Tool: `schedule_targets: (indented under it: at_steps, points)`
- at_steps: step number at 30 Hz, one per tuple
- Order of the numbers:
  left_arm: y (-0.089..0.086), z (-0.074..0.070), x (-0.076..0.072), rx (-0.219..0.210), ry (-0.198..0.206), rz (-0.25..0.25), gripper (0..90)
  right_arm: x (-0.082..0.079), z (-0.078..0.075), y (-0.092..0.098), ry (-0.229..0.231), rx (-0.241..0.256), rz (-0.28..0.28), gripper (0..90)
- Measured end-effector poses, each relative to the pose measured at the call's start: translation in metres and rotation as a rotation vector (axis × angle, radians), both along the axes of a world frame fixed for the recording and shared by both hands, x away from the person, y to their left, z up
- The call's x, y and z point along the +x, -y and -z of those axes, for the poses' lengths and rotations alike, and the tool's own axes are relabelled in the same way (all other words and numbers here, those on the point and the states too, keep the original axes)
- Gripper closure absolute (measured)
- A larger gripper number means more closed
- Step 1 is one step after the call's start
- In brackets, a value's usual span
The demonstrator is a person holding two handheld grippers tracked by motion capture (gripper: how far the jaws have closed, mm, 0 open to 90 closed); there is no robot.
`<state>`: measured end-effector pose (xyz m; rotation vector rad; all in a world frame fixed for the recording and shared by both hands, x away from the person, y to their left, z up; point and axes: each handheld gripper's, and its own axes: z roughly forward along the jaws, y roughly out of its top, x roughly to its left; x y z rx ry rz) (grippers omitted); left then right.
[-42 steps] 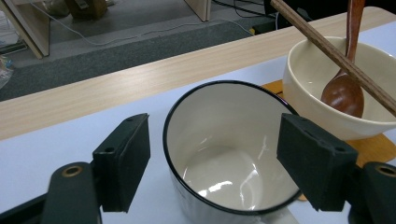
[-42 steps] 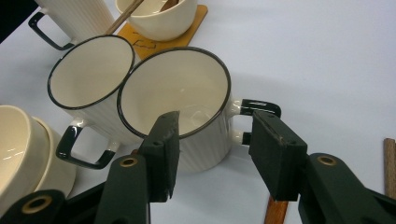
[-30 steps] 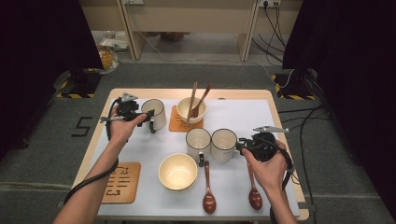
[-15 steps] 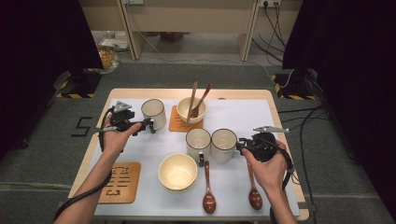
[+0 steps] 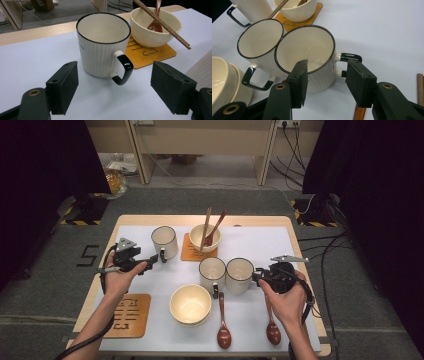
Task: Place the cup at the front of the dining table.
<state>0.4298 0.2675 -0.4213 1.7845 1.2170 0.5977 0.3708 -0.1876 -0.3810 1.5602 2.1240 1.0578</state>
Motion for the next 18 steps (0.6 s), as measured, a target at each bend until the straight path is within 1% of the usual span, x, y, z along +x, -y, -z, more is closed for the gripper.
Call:
schedule_targets:
  at_steps: [7, 8, 9, 18]
  points:
    - [-0.003, 0.003, -0.013, 0.012, 0.005, 0.009, 22.1, 0.000, 0.000, 0.001, 0.003, 0.000, -0.001, 51.9]
    - [-0.003, 0.003, -0.013, 0.012, 0.005, 0.009, 22.1, 0.000, -0.001, 0.001, 0.003, 0.001, -0.001, 51.9]
    - [-0.005, 0.005, -0.018, 0.013, 0.006, 0.008, 22.2, 0.000, -0.001, 0.001, 0.005, 0.000, 0.000, 51.9]
    - [-0.010, 0.017, -0.037, 0.008, 0.014, 0.022, 22.3, 0.000, -0.001, 0.003, 0.005, 0.005, 0.006, 51.9]
